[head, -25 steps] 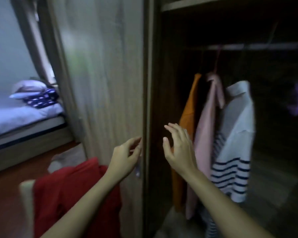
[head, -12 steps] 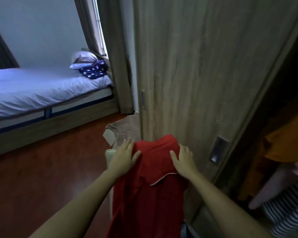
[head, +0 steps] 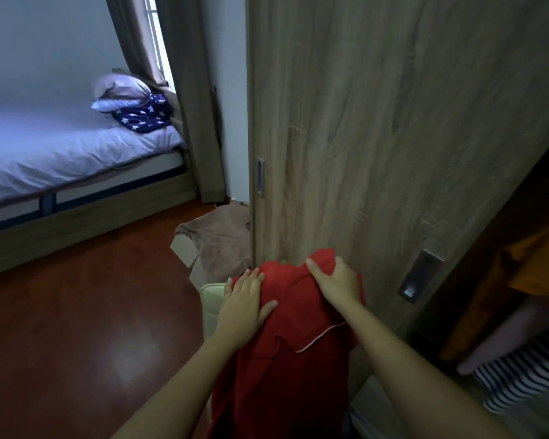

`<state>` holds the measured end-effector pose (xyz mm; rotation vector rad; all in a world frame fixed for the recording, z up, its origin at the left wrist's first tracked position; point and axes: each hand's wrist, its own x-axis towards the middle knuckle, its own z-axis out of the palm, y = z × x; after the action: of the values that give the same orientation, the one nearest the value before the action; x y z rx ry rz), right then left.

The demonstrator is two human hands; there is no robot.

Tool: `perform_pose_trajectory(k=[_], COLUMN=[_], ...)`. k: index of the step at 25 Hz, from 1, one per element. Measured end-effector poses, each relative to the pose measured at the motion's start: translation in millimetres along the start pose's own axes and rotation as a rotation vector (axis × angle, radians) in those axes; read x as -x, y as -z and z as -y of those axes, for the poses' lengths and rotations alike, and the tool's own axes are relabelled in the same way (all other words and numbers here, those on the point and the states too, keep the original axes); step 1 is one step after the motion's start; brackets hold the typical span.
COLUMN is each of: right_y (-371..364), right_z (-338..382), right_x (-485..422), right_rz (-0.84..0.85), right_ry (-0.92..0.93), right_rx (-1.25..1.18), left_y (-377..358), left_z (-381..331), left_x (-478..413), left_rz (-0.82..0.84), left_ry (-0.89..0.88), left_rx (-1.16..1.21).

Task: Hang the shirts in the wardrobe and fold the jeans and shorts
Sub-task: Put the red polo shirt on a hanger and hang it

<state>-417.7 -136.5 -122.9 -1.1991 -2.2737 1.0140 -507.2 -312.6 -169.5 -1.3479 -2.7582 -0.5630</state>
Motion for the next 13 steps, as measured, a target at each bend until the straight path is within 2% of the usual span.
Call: perform_pose_trajectory(k=[3, 6, 8, 9, 11, 13], right_y=[4, 15, 29, 40, 71, 108], right_z=[13, 41, 66, 78, 103, 127], right_x=[-1, 9, 18, 23, 38, 56], right_rz=[0.069, 0.092, 0.123, 0.124, 0.114, 0.110], right_ry=[0.068, 0.129, 0.177, 0.213, 0.277, 0.326], right_rx=[0.065, -0.220, -0.440, -0.533, -0.714, -0.851], left_y=[7, 32, 53, 66, 97, 133], left_z=[2, -3, -9, -12, -25, -46], left_x=[1, 3, -3, -9, -20, -31], left_rz=[-0.039, -0.202, -0.320, -0.360, -0.378, -0.251], left_ry=[0.039, 0.158, 0.239, 0.231, 0.099, -0.088], left_rx=[0.201, 0.582, 0.669, 0.705, 0.842, 0.985])
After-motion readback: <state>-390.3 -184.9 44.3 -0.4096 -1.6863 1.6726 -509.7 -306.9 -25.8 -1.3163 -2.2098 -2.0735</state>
